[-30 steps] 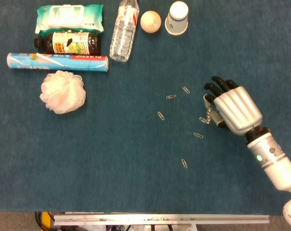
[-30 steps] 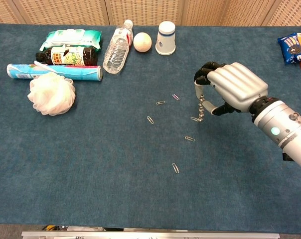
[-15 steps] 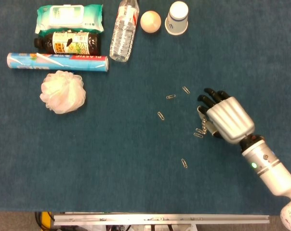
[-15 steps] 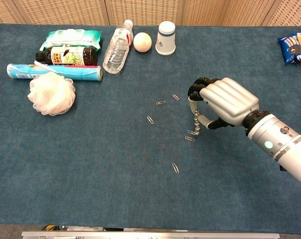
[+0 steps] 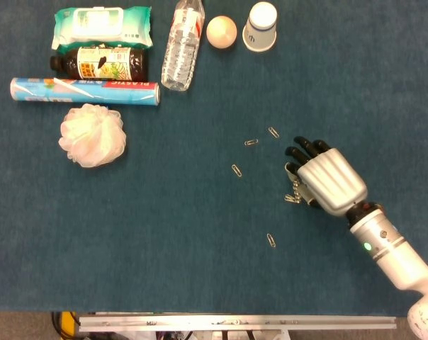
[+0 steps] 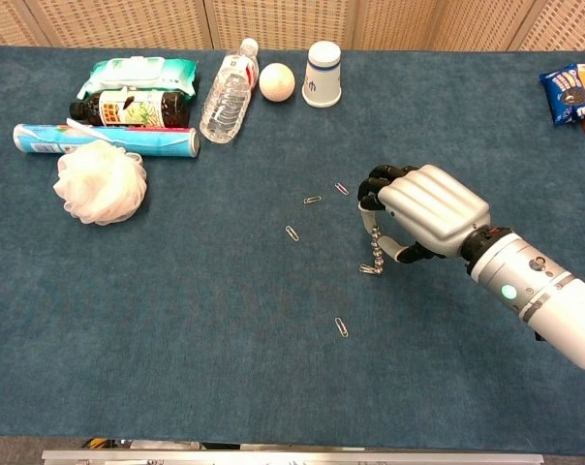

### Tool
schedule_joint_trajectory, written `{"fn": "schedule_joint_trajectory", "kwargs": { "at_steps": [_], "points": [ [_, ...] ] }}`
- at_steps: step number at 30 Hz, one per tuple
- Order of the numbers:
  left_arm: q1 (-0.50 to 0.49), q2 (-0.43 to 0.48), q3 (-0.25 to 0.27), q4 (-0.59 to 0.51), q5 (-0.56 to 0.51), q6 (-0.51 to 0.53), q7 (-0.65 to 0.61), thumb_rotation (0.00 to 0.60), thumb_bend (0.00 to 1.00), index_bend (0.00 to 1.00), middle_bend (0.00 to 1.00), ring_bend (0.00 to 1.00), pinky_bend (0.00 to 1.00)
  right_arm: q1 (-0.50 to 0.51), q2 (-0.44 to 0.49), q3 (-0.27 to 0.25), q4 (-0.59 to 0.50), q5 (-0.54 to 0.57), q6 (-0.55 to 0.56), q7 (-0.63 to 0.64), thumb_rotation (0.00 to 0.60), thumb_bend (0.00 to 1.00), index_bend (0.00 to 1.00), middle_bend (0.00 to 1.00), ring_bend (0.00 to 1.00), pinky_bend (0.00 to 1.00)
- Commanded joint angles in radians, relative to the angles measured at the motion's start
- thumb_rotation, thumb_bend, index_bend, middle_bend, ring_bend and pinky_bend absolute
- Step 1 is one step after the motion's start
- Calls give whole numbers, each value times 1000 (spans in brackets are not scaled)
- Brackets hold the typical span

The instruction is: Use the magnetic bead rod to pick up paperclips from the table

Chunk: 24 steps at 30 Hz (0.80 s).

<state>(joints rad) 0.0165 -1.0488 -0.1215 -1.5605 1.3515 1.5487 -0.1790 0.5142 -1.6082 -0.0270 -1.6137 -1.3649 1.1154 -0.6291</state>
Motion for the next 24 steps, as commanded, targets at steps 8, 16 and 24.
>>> {"fn": "schedule_joint_trajectory", "kwargs": {
  "at_steps": [8,16,24],
  "points": [
    [1,0,1,1,2,-4,3,600,137,416,434,356,534,-4,6,11,-2,-8,1,13,600,388,542,299,147,292],
    [-4,-6,2,0,1,-9,30,600,137,416,434,356,534,3,32,53,-35,-1,13,15,600,388,542,300,147,292],
    [-4,-15,-7,-3,-14,-5,56,600,137,416,434,356,534,40,44,128,-50,96,-27,-10,600,388,542,300,148,292]
  ]
}}
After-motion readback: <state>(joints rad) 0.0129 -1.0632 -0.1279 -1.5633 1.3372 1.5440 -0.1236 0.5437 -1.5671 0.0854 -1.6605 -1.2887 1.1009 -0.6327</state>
